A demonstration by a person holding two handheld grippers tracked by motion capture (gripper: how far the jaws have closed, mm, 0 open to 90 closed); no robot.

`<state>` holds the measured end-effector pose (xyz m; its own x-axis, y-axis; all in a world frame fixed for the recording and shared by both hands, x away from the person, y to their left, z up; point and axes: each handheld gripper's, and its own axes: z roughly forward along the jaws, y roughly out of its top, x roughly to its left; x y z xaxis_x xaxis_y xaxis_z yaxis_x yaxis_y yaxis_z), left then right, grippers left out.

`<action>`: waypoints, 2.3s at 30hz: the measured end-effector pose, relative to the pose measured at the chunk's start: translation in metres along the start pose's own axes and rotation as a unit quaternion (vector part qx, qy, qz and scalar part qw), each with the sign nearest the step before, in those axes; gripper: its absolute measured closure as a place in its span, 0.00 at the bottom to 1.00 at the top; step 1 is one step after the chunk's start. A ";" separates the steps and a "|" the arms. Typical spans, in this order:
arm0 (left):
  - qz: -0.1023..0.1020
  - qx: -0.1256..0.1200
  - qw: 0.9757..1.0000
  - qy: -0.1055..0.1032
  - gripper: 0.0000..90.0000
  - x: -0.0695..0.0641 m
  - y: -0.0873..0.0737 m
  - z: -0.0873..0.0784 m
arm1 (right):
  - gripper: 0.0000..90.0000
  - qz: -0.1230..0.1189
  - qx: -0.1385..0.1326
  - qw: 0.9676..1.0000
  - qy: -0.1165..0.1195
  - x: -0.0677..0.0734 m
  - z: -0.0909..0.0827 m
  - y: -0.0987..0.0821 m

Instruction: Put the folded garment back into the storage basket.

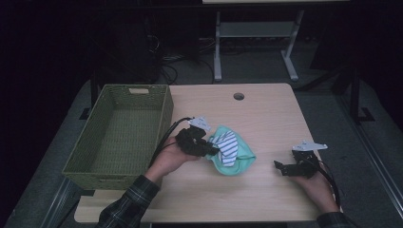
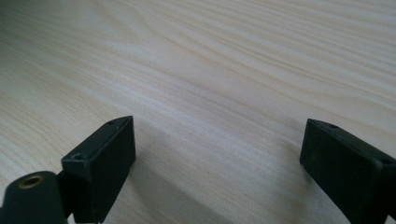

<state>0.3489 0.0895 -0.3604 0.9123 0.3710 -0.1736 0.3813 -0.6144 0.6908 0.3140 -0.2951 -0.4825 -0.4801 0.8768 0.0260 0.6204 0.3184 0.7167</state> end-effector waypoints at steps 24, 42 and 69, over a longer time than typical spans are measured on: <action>-0.006 -0.016 0.997 0.072 0.85 0.021 0.011 -0.077 | 0.11 -0.004 -0.001 1.000 0.007 0.000 0.000 0.000; -0.045 -0.037 0.988 0.141 0.85 0.043 -0.015 -0.140 | 0.11 -0.004 -0.001 1.000 0.007 0.000 0.000 0.000; -0.141 -0.050 0.957 0.247 0.85 0.081 -0.086 -0.197 | 0.11 -0.004 0.000 1.000 0.007 0.000 0.000 0.000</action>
<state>0.3606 0.3096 -0.2962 0.5832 0.8119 -0.0266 0.5627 -0.3801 0.7341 0.3141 -0.2949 -0.4828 -0.4940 0.8689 0.0300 0.6158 0.3254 0.7175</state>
